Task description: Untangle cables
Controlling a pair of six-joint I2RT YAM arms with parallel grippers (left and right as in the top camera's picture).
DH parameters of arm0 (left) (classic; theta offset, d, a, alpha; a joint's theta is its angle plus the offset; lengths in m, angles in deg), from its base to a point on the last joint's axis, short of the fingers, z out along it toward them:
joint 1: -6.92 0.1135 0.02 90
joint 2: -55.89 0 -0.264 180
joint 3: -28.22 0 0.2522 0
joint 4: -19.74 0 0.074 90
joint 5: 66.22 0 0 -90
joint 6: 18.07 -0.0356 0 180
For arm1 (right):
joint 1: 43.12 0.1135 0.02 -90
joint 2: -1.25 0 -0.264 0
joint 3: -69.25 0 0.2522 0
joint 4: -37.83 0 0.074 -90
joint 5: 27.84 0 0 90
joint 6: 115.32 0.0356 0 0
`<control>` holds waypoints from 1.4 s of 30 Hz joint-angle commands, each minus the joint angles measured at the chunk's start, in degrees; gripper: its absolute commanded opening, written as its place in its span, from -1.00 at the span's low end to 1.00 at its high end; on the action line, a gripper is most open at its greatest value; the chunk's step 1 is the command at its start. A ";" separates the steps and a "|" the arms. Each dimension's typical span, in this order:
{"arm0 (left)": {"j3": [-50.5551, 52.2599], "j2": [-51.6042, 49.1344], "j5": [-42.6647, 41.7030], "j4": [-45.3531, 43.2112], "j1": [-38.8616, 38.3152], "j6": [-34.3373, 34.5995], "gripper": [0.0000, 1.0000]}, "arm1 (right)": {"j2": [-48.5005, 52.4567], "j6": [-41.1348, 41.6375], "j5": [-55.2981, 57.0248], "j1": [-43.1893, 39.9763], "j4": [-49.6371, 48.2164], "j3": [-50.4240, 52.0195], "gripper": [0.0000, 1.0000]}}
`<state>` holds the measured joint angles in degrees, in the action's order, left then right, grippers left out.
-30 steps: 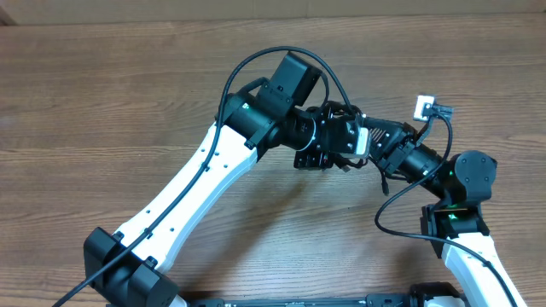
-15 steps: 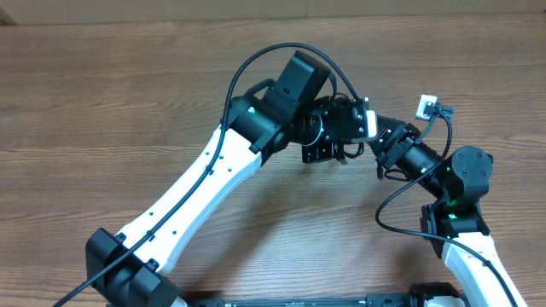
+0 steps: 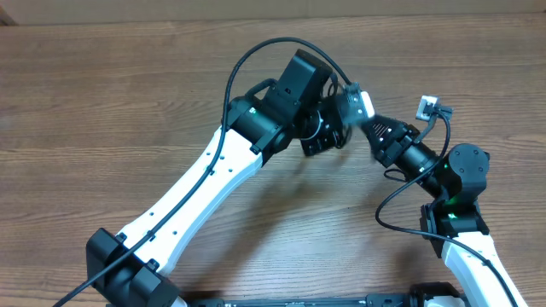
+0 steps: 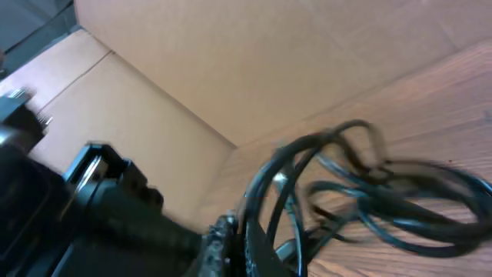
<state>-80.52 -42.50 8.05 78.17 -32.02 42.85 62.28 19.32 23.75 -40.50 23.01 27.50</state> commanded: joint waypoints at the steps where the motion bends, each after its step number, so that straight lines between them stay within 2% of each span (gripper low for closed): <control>1: -0.74 -0.61 8.90 -0.63 1.09 5.60 -0.91 | -0.46 -1.66 1.38 -0.13 0.61 -1.33 -0.93; 14: -0.74 -0.61 8.63 -1.25 1.03 5.40 -0.91 | -0.46 -1.62 3.17 -0.11 2.32 -1.33 -0.92; 19: -0.74 -0.61 8.52 -1.22 1.03 1.88 -0.91 | -0.46 -0.15 1.46 -0.11 -0.02 -1.33 -0.92; 20: -0.74 -0.61 8.17 -1.25 1.03 0.74 -0.92 | -0.46 0.09 0.85 -0.11 -0.66 -1.33 -0.88; 21: -0.74 -0.61 7.58 -1.25 1.03 -0.61 -0.92 | -0.46 0.07 -0.09 -0.11 -1.40 -1.33 -0.75; 23: -0.74 -0.61 5.55 -1.16 1.03 -2.99 -0.92 | -0.46 -1.18 -1.27 -0.11 -1.75 -1.33 -0.40; 26: -0.74 -0.61 1.92 -0.57 1.03 -3.30 -0.91 | -0.48 -8.96 -3.52 -0.11 -0.74 -1.33 -0.10; 28: -0.74 -0.61 -1.16 1.03 1.16 -3.32 -0.91 | -0.48 -14.97 -5.62 -0.11 0.61 -1.33 -0.02; 30: -0.74 -0.61 -3.78 3.21 1.42 -4.02 -0.91 | -0.48 -18.88 -6.29 -0.11 2.01 -1.33 -0.03; 33: -0.76 -0.59 -7.61 9.25 2.01 -9.94 -0.92 | -0.48 -22.77 -6.27 -0.11 3.08 -1.33 -0.21; 37: -0.76 -0.59 -11.54 16.59 3.32 -17.31 -0.91 | -0.46 -23.65 -6.36 -0.11 3.34 -1.33 -0.22; 42: -1.33 -0.39 -17.29 20.41 5.42 -22.84 -0.92 | -0.48 -33.46 -10.34 -0.11 7.69 -1.33 -0.23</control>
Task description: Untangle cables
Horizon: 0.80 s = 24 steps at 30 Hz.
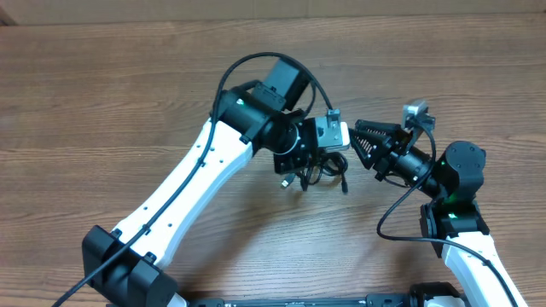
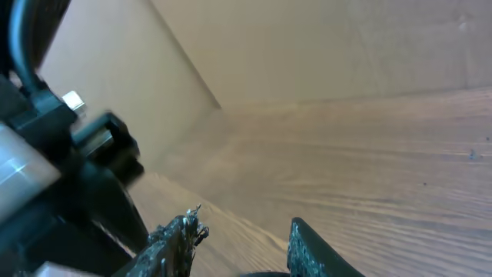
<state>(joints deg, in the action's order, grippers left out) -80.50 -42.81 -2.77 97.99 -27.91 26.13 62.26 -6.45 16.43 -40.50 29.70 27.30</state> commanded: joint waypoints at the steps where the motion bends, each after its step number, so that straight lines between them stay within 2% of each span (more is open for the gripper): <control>1: -1.64 -0.09 -7.04 0.92 1.86 -6.19 -0.91 | -0.46 -9.64 -3.85 -0.11 1.97 -1.14 -0.23; 7: -3.37 -0.09 -14.58 4.83 5.66 -11.96 -0.92 | -0.44 -20.13 -14.82 -0.11 4.20 -1.14 -0.23; 11: -3.52 -0.09 -20.46 7.04 6.97 -15.50 -0.92 | -0.46 -24.02 -20.04 -0.09 4.20 -1.14 -0.23; 14: -3.52 -0.11 -22.67 8.98 6.64 -18.27 -0.92 | -0.46 -25.18 -21.46 -0.07 4.02 -1.14 -0.23; 24: -3.52 -0.11 -22.43 9.20 3.67 -21.14 -0.91 | -0.46 -25.18 -21.53 -0.07 4.02 -1.14 -0.23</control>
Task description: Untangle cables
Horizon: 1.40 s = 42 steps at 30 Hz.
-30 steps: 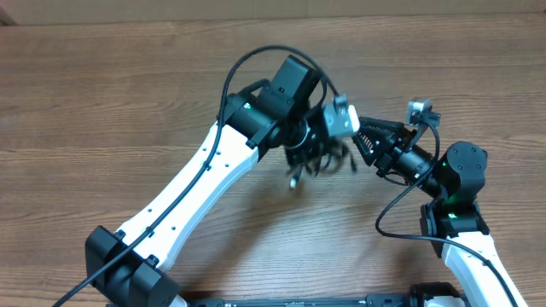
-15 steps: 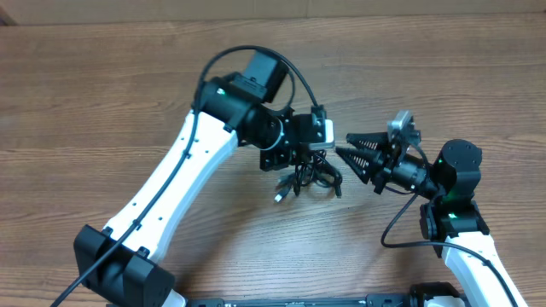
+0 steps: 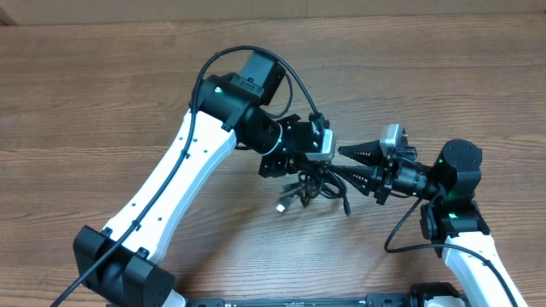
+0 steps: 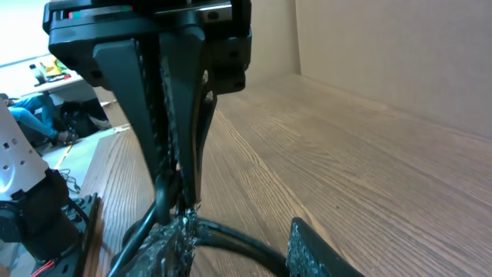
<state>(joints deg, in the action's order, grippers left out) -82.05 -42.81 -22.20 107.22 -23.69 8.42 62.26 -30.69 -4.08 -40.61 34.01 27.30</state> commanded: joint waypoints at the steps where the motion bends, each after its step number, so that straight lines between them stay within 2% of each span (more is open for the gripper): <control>1: -1.97 -0.11 -2.99 -0.07 -0.55 -3.45 -0.92 | -0.46 -0.94 -1.03 0.04 -0.31 -1.14 -0.24; 8: -1.97 -0.13 -3.15 -0.55 -0.55 -4.90 -0.91 | -0.44 -0.92 -4.52 0.07 -2.84 -1.14 -0.24; 15: -1.97 -0.15 -1.42 -0.92 -0.09 -4.83 -0.91 | -0.46 -0.92 -3.52 0.04 -3.41 -1.14 -0.22; 17: -1.97 -0.15 -1.46 -1.55 0.26 -4.52 -0.91 | -0.46 -0.87 -1.77 0.02 -3.52 -1.14 -0.08; 27: -1.97 -0.15 -2.75 -10.58 2.51 6.80 -0.91 | -0.46 -0.50 -0.46 0.00 -3.52 -1.14 -0.07; 35: -1.97 -0.15 -2.69 -12.90 2.58 9.07 -0.91 | -0.46 -0.52 0.24 0.00 -3.48 -1.14 -0.07; 42: -1.97 -0.15 1.79 -12.94 2.58 11.54 -0.91 | -0.44 -0.50 0.20 0.00 -3.50 -1.14 -0.07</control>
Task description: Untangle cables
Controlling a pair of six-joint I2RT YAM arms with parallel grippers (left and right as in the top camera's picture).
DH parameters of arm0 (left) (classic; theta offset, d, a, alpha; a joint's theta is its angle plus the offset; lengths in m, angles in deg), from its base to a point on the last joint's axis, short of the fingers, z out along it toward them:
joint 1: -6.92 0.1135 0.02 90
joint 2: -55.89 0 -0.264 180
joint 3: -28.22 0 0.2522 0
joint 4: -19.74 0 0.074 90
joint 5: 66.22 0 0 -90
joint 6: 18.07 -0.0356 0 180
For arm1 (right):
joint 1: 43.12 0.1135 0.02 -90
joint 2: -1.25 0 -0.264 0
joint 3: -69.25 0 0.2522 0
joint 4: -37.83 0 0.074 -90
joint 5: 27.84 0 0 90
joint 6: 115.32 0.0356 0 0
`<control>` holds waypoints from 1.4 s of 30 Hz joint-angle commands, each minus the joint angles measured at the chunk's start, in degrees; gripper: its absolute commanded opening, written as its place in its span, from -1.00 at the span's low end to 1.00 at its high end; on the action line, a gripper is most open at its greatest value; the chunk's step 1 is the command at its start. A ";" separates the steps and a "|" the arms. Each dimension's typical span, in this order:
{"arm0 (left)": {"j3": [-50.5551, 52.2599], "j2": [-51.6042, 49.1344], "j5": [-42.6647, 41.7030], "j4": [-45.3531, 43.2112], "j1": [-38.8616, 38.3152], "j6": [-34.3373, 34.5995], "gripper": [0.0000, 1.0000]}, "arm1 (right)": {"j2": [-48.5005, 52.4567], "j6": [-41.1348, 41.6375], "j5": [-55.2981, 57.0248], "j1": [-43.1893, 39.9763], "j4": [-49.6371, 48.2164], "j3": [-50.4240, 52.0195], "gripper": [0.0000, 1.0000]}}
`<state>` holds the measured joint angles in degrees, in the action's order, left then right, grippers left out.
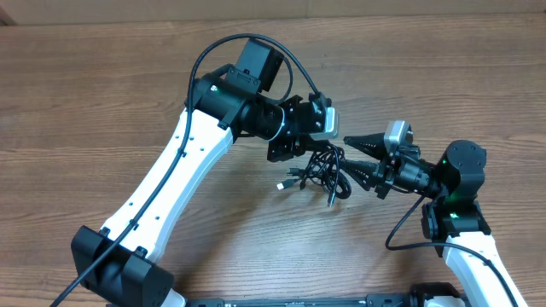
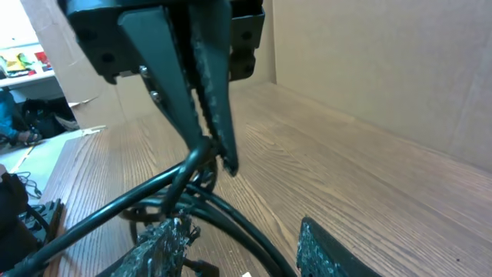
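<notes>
A tangled bundle of black cables (image 1: 322, 173) lies on the wooden table (image 1: 102, 94), with plug ends sticking out at its left. My left gripper (image 1: 318, 147) comes down on the bundle from the far side. In the right wrist view the left gripper (image 2: 215, 154) is shut on one black cable strand that rises from the bundle (image 2: 146, 204). My right gripper (image 1: 349, 156) points left at the bundle's right edge and is open. Cable loops cross between its fingertips (image 2: 167, 240), and neither pad presses on them.
The right arm's own black cable (image 1: 401, 226) loops over the table in front of its base. The left arm's white link (image 1: 162, 196) slants across the table's middle. Cardboard walls (image 2: 384, 69) stand behind the table.
The left gripper has shifted slightly toward the far side, still shut on its strand. The bundle now sits a little farther right, with its loops between my open right fingers.
Both grippers were close together at the back right, the cable bundle raised at the left gripper. Then the right gripper stood open and apart while the bundle hung from the left. Then the bundle was on the table with the open right gripper facing it, as now.
</notes>
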<state>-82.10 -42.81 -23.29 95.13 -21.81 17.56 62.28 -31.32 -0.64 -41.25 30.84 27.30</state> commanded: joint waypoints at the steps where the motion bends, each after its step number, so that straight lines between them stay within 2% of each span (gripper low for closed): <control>1: -1.92 -0.15 3.45 -0.85 0.70 2.62 -0.92 | -0.48 0.13 -3.26 0.63 -0.33 -1.14 -0.07; 5: -1.92 -0.15 5.88 -0.81 0.70 3.52 -0.91 | -0.48 0.13 -3.26 0.63 -0.11 -1.14 -0.06; 15: -1.92 -0.15 -2.16 -0.81 -0.11 3.76 -0.91 | -0.48 0.13 -3.23 0.63 -0.15 -1.14 -0.05; 26: -1.92 -0.15 -1.86 0.24 -2.45 3.58 -0.91 | -0.48 0.11 -3.21 0.63 -0.42 -1.14 -0.07; 31: -1.92 -0.15 -0.98 0.76 -2.43 3.61 -0.91 | -0.48 0.11 -3.21 0.63 -1.49 -1.14 -0.57; 35: -1.92 -0.15 -0.39 1.07 -2.43 3.58 -0.92 | -0.48 0.11 -3.21 0.63 -1.68 -1.14 -0.83; 37: -1.92 -0.15 -0.42 1.11 -2.43 3.58 -0.92 | -0.48 0.11 -3.21 0.63 -1.70 -1.14 -0.93; 42: -1.92 -0.20 -0.63 1.14 -2.47 3.61 -0.91 | -0.48 0.11 -3.21 0.63 -1.90 -1.14 -0.93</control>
<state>-82.27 -42.81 -22.74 96.07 -23.86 20.81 62.28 -31.12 -3.84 -40.79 29.64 27.30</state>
